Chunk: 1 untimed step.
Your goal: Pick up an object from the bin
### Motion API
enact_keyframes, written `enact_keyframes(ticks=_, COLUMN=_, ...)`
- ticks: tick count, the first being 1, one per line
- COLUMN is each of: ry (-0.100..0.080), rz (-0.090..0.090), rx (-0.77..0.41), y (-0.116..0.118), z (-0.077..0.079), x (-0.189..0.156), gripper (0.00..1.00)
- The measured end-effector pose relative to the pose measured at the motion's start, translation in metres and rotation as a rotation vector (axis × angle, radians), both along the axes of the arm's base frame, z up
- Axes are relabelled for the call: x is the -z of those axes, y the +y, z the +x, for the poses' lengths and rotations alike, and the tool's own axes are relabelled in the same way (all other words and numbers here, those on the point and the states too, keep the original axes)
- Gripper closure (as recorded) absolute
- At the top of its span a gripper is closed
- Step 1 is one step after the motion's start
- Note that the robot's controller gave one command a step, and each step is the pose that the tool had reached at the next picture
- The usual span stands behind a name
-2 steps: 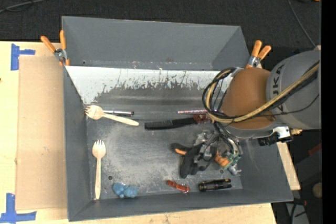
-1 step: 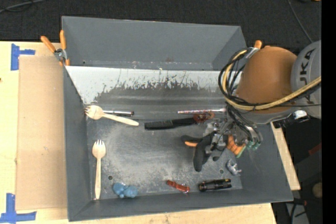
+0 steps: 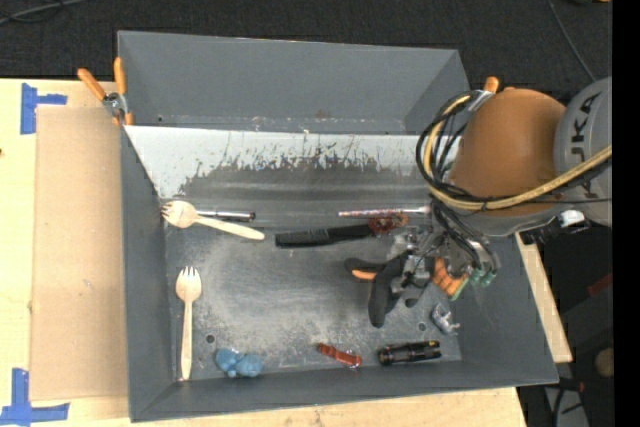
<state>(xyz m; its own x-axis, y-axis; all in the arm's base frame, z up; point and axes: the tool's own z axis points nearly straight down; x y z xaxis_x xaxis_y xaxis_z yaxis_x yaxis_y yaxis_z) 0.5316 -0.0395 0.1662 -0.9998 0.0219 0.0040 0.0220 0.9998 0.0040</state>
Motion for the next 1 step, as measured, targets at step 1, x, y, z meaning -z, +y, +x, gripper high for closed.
enact_keyframes(ticks=1, ry=0.004, rz=0.001, rx=-0.041, y=0.0013, z=-0.0032, x=-0.0826, gripper=1.00)
